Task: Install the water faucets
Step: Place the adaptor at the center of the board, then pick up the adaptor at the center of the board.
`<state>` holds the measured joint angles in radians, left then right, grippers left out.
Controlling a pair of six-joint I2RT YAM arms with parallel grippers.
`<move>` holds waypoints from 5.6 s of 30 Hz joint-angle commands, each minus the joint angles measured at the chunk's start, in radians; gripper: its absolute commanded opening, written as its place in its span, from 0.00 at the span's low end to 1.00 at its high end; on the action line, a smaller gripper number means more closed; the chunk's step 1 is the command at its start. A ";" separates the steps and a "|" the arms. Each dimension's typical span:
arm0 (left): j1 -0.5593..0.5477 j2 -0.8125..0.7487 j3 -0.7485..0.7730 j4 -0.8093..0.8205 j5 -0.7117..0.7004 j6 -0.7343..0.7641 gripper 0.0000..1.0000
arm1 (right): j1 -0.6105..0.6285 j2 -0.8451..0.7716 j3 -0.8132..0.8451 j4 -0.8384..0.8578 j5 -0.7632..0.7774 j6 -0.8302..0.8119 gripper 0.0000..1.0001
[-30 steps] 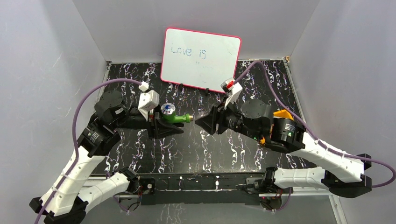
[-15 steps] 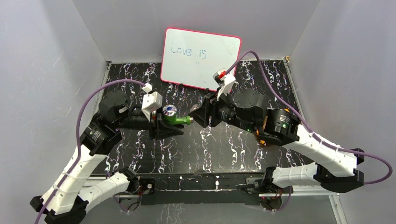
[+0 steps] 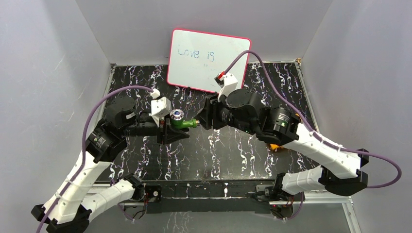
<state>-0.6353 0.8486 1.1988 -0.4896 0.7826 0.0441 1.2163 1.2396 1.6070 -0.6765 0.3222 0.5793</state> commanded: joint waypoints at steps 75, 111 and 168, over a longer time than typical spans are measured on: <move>-0.003 -0.172 -0.104 0.022 -0.386 -0.096 0.00 | -0.106 0.381 -0.666 0.181 -0.194 -0.026 0.16; -0.003 -0.171 -0.117 0.027 -0.369 -0.093 0.00 | -0.105 0.329 -0.594 0.063 -0.148 0.012 0.61; -0.003 -0.009 -0.072 0.184 -0.134 -0.377 0.00 | -0.146 -0.494 -0.747 0.771 -0.248 -0.472 0.00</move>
<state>-0.6373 0.8429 1.0737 -0.3706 0.5636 -0.2924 1.0714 0.8112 0.7647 -0.0769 0.1619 0.2317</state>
